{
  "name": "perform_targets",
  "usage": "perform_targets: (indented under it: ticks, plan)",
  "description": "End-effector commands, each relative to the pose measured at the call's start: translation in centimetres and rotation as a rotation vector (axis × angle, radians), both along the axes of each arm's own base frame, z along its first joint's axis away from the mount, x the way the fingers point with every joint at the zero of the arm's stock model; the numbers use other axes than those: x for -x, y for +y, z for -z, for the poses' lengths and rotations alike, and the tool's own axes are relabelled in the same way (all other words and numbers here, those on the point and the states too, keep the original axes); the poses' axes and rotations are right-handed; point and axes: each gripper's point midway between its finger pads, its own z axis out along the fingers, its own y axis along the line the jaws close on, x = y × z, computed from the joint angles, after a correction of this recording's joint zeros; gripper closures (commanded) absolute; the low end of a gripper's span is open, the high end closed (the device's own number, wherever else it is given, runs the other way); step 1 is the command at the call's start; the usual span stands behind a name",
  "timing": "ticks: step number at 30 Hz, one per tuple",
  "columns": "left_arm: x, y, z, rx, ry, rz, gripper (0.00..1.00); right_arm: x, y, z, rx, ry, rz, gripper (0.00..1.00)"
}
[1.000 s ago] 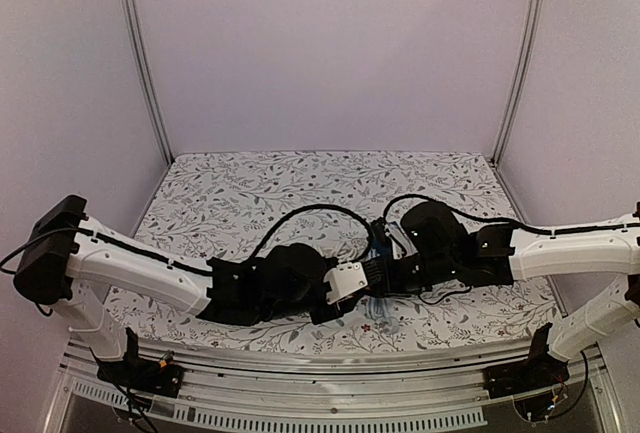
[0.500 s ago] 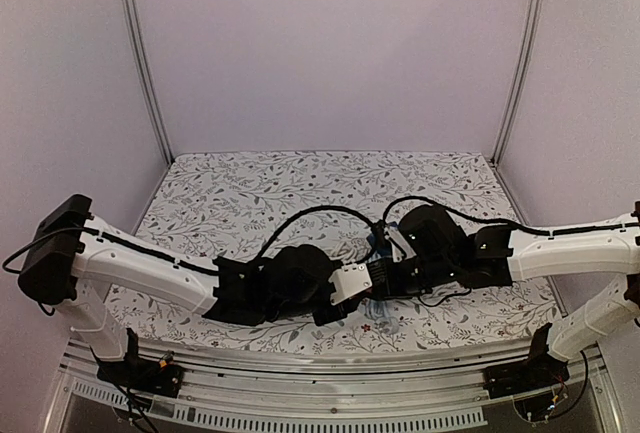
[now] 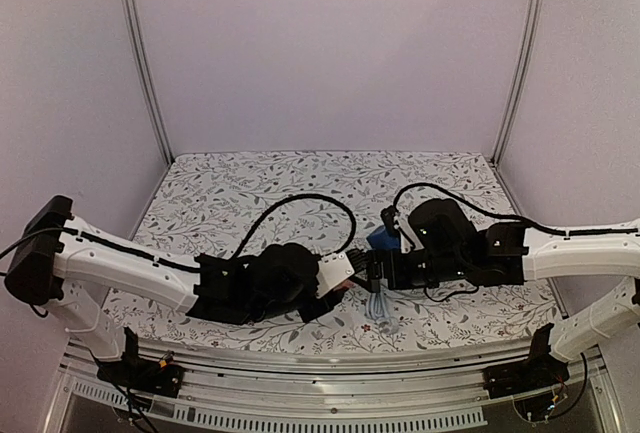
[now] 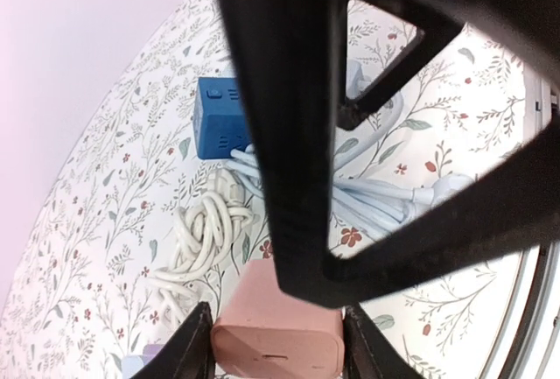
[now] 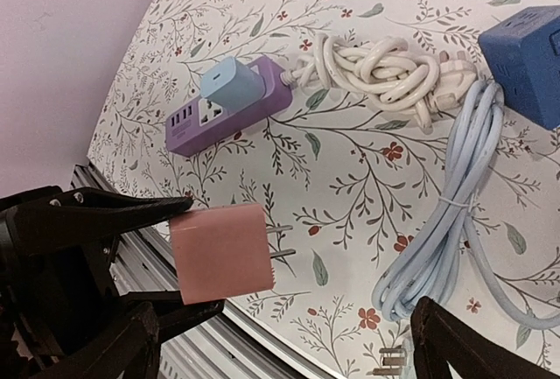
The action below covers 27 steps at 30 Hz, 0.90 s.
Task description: Insert the plug
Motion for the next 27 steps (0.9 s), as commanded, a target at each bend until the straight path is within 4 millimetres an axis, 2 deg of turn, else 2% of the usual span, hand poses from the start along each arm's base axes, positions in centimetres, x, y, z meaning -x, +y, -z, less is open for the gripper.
perform_targets:
  ticks: [1, 12, 18, 27]
  plan:
    - [-0.1, 1.8, -0.4, 0.024, 0.029, -0.07, 1.0, -1.6, -0.7, -2.4, 0.018, -0.102, 0.064, 0.01]
    - [-0.5, 5.3, -1.7, 0.093, 0.083, -0.226, 1.0, -6.3, -3.3, -6.1, 0.041, -0.292, 0.324, 0.01]
    - [-1.9, 9.0, -2.9, 0.127, 0.063, -0.431, 1.0, -8.5, -3.9, -7.0, -0.006, -0.341, 0.384, 0.01]
    - [-2.6, 14.8, -5.4, 0.342, 0.103, -0.681, 1.0, -10.4, -3.6, -7.3, -0.034, -0.398, 0.407, 0.01]
